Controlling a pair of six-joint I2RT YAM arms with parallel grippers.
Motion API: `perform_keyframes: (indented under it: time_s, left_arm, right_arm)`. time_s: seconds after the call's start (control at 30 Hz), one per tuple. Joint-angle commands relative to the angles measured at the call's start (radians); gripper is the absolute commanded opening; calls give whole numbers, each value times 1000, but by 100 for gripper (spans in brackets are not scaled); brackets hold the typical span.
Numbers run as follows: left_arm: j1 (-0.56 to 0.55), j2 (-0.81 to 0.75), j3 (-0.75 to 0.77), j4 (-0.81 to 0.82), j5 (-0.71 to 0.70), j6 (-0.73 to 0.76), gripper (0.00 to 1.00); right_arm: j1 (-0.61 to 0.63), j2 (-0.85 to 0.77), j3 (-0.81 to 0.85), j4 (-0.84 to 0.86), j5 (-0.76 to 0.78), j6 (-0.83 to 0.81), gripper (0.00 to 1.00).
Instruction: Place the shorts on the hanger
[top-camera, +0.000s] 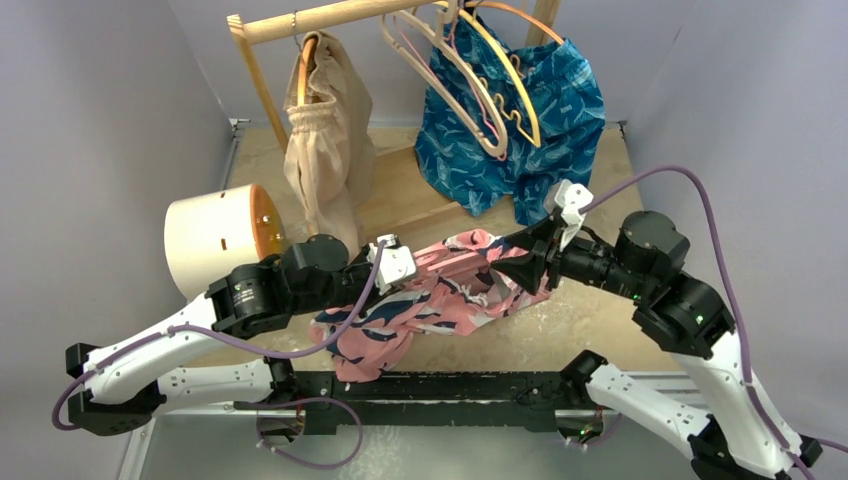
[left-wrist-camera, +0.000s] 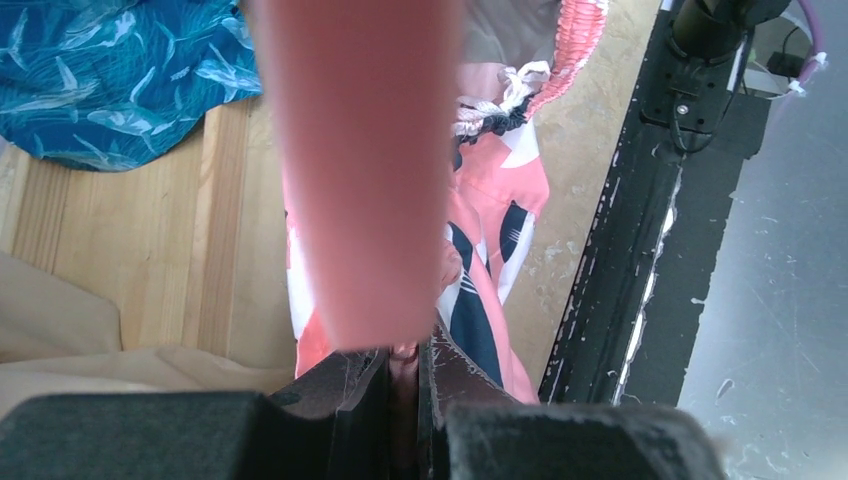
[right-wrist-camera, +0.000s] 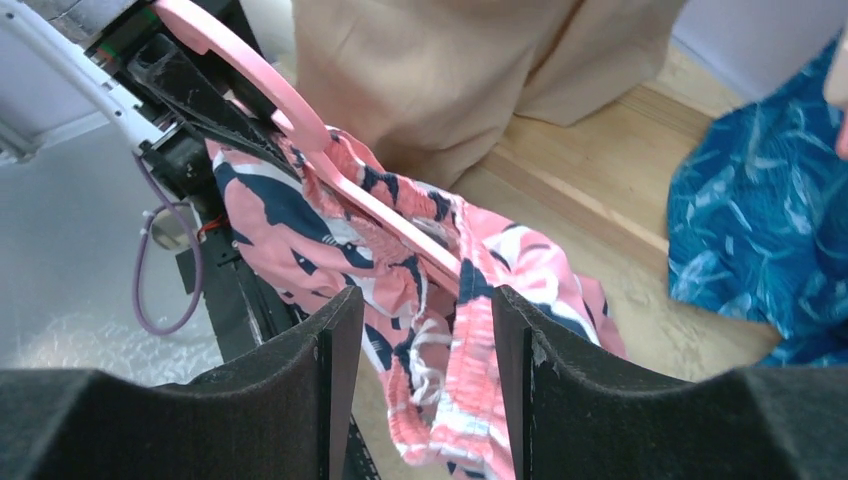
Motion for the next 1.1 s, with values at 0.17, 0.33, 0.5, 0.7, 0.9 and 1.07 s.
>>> perform_keyframes:
  time_s: [0.17, 0.33, 0.5, 0.7, 0.9, 1.07]
  left_arm:
    - [1, 3, 30, 95, 97, -7, 0]
    - [1, 0, 30, 95, 92, -6, 0]
    - [1, -4, 22, 111, 108, -6, 0]
    - [1, 0, 12, 120, 134, -5, 0]
    - [1, 12, 12, 126, 158, -2, 0]
    - [1, 16, 19, 128, 168, 0, 0]
  right_arm:
    - [-4, 53, -54, 153, -269, -148, 53]
    - [-2, 53, -93, 181, -346, -173, 52]
    - [-2, 47, -133, 187, -351, -222, 52]
    - [2, 54, -151, 193, -384, -256, 52]
    - [6, 61, -159, 223, -412, -279, 46]
    - [8, 72, -171, 213, -414, -292, 44]
